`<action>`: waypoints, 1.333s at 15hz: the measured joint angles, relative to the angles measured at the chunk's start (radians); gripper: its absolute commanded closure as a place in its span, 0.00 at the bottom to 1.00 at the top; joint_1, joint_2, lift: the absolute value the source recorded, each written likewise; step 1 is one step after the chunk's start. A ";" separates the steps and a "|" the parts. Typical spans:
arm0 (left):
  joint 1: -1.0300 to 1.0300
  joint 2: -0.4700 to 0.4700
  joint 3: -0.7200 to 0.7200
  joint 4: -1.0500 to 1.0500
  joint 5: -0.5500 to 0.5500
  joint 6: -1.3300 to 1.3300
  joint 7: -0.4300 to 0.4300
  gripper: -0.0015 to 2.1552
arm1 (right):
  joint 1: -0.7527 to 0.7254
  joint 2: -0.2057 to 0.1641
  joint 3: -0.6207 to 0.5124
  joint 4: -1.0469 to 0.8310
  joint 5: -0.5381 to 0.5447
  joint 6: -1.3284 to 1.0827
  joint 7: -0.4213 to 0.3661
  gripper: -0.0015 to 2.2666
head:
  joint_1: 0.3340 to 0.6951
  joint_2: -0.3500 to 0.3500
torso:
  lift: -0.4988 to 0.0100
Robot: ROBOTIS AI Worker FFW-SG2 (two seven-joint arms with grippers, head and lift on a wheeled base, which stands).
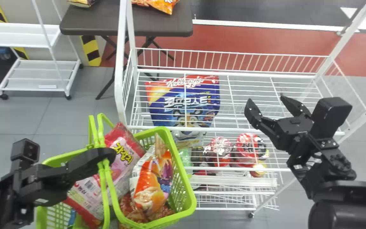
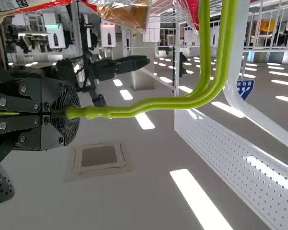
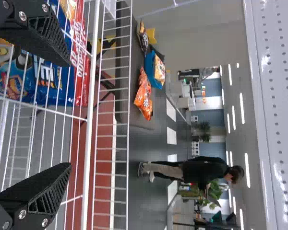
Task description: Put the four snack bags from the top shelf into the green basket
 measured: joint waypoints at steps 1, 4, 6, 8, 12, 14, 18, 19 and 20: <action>0.001 0.000 -0.001 0.000 0.000 0.000 0.000 1.00 | 0.012 0.000 -0.008 -0.002 -0.001 -0.007 0.000 0.03 | 1.00 0.33 | 0.98; 0.002 0.000 -0.006 -0.001 -0.001 0.001 0.000 1.00 | 0.033 0.001 -0.020 -0.017 -0.006 -0.013 0.000 0.03 | 1.00 0.31 | 0.98; 0.002 0.000 -0.008 -0.001 0.000 0.003 0.000 1.00 | 0.040 0.001 -0.019 -0.025 -0.007 -0.013 0.000 0.03 | 1.00 0.31 | 0.98; 0.002 0.000 -0.008 -0.001 -0.001 0.003 0.000 1.00 | 0.042 0.001 -0.017 -0.029 -0.007 -0.014 0.000 0.03 | 1.00 0.31 | 0.98; 0.003 0.000 -0.008 0.000 -0.002 0.003 0.000 1.00 | 0.046 0.001 -0.015 -0.033 -0.007 -0.014 0.000 0.03 | 1.00 0.31 | 0.98; 0.004 0.000 -0.008 0.001 -0.003 0.002 0.000 1.00 | 0.046 0.001 -0.014 -0.034 -0.008 -0.014 0.000 0.03 | 1.00 0.32 | 0.98; 0.004 0.000 -0.008 0.007 -0.004 0.000 0.000 1.00 | 0.043 0.001 -0.011 -0.034 -0.010 -0.012 -0.001 0.03 | 1.00 0.32 | 0.98; 0.004 0.000 -0.008 0.008 -0.004 0.000 0.000 1.00 | 0.042 0.001 -0.011 -0.034 -0.012 -0.010 -0.002 0.03 | 1.00 0.32 | 0.98; 0.004 0.000 -0.008 0.008 -0.004 0.000 0.000 1.00 | 0.042 0.001 -0.011 -0.034 -0.015 -0.008 -0.002 0.03 | 1.00 0.32 | 0.98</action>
